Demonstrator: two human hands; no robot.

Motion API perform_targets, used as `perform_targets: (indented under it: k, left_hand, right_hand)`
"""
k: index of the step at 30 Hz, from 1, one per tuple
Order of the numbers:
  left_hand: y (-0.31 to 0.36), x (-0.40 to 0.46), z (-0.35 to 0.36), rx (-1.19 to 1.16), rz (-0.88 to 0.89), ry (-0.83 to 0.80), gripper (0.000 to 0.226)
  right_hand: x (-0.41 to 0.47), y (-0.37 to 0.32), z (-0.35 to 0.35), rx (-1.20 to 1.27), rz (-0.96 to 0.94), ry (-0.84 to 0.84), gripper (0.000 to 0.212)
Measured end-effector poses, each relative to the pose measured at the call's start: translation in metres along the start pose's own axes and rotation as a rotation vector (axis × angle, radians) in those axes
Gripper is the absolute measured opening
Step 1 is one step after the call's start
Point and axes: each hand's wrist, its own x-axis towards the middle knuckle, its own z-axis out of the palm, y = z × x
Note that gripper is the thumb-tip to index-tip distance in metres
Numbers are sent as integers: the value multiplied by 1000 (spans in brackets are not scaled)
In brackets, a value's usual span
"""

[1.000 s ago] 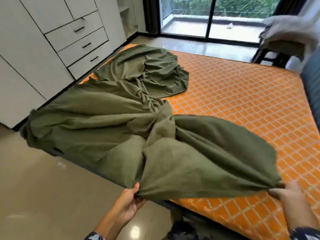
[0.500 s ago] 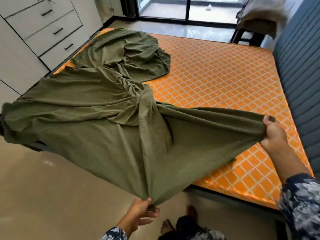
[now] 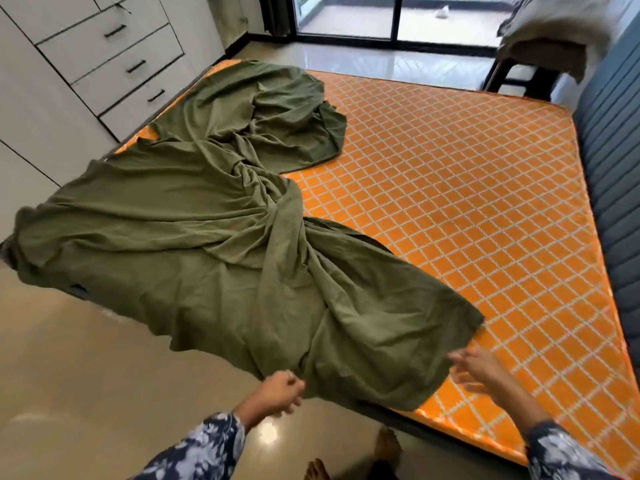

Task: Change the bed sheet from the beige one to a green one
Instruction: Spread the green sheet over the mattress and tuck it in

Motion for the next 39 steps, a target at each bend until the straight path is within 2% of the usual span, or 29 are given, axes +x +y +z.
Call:
perform_targets:
  k: [4,8,14,17,23,25,28,31,32,34,36,38,39]
  left_hand:
    - [48,19,-40,62,89,52,22]
    - [84,48,-93,196,183,162,28]
    - [103,159,-213,150,180,432,26]
    - [111,223,-273,150,148,492,27]
    - [146,325,-340,147,180,578,25]
    - [164,357,-347,161,232,614,26]
    - [188,397,-341,251,294,686,43]
    - [198,436,-334,372,179,676,61]
    - [197,445,-332,443,145,641,59]
    - [193,457,-334,549,168,594,37]
    - [186,460,-345,352,315,603,17]
    - [175,450,-360,-22,441,619,16]
    - [166,438,-368,-238,478,622,17]
  right_hand:
    - [40,-78,6,-135,-176,-7,17]
    - [64,-159,29,-359,-322,-85,13]
    - [132,-263,104,-624,-490,-69,15]
    - [177,-303,149,-748,-547,-23,17]
    - [264,-348,236,-900,-585,26,21]
    - [286,-356,264,-981,-643,54,30]
    - [306,-364,297,-1111,-669,41,49]
    - [327,-367,324,-1187,-654,42,59]
    - [333,-367,331,-1188,-657,51,57]
    - [343,-363,346,-1195,-672,56,49]
    - [350,-359,358,-1190,-708,59,43]
    - [351,-360,363,-1145,-704,26,35]
    - [351,-362,365,-1104,-675,2,23]
